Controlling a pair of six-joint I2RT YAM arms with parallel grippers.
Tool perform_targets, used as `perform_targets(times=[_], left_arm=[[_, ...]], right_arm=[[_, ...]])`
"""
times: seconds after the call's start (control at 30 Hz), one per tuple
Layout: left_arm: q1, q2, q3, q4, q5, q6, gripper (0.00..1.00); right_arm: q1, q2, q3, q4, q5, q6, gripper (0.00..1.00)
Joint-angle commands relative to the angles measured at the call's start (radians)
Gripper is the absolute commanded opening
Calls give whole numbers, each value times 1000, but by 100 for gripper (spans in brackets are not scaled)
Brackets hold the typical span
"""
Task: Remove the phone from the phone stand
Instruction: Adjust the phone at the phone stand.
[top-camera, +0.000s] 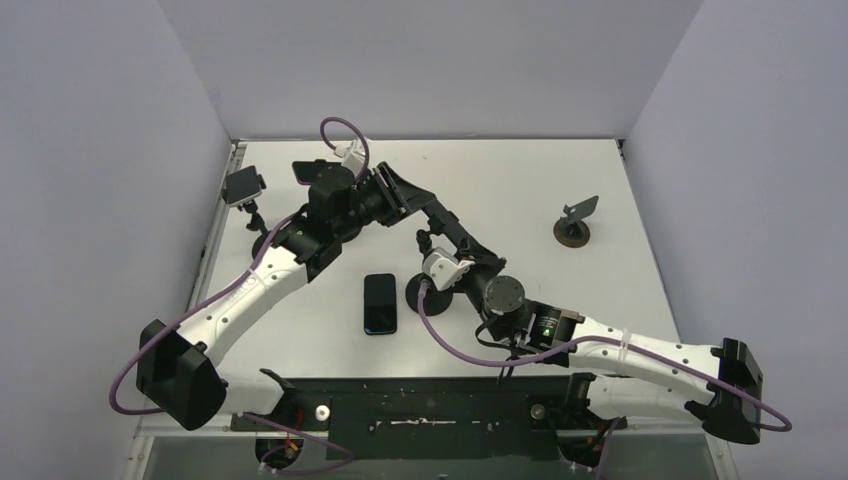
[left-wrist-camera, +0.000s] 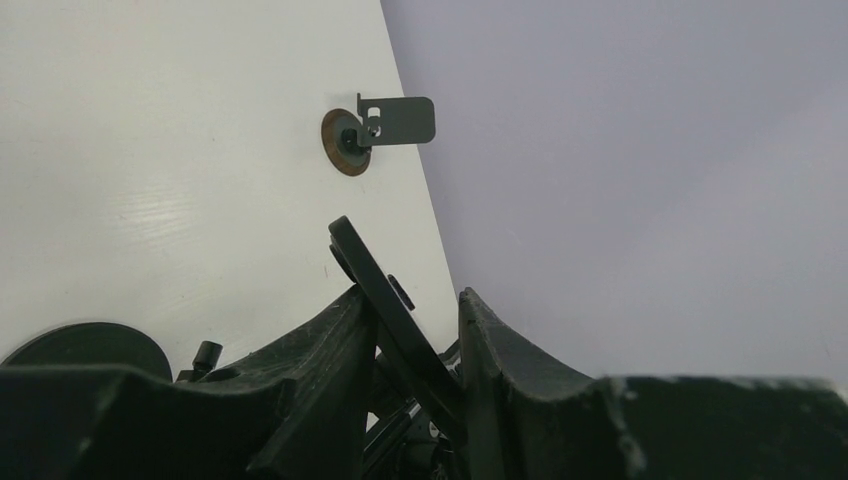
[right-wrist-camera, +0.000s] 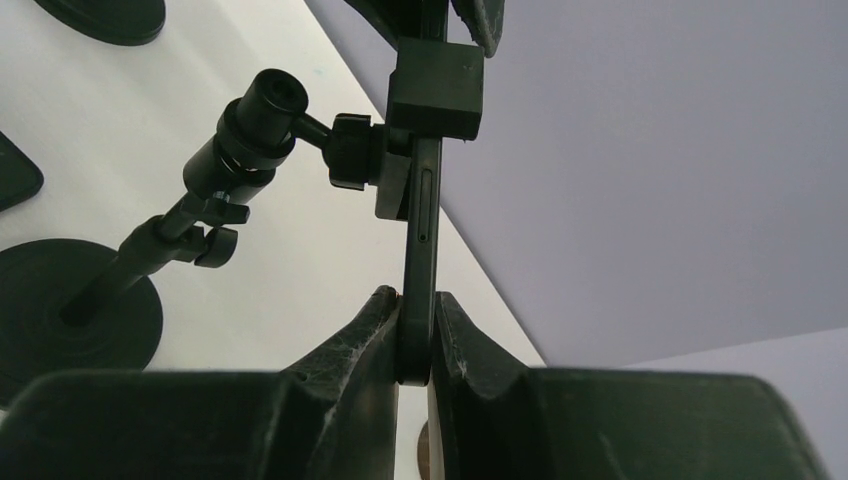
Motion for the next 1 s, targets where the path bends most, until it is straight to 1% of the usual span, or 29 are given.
perform_targets(times=[0.0, 0.17, 0.3, 0.4, 0.5, 0.63, 0.67, 0.73, 0.77, 0.8, 0.87, 0.93, 0.97], left_arm=[[10, 8, 6, 64, 35, 14, 33], [10, 27, 20, 53, 57, 14, 46], [11, 39, 33, 49, 65, 20, 47], [11, 44, 36, 57, 71, 25, 39], [12, 43, 25, 83, 83, 28, 24], [12, 37, 7, 127, 98, 27, 11], [13, 37, 5, 132, 100, 26, 8], [14, 41, 5, 137, 105, 22, 2], [13, 42, 6, 141, 107, 18, 0], [13, 42, 6, 146, 109, 18, 0], [14, 43, 7, 152, 112, 20, 0], [16, 40, 6, 159, 115, 27, 0], [17, 39, 2, 167, 117, 29, 0]], right_arm=[[19, 30, -48, -8, 133, -115, 0], [56, 52, -60, 58, 201, -193, 0], [68, 67, -58, 91, 236, -240, 0], [72, 73, -56, 94, 242, -251, 0], [81, 71, -40, 52, 233, -207, 0], [100, 68, -5, -22, 216, -140, 0], [103, 72, 9, -41, 214, -124, 2], [116, 89, 45, -89, 223, -87, 8], [123, 98, 67, -121, 228, -61, 14], [131, 104, 81, -147, 226, -41, 21], [145, 104, 107, -206, 216, 15, 36], [152, 96, 141, -272, 185, 96, 57], [153, 92, 163, -309, 167, 141, 64]])
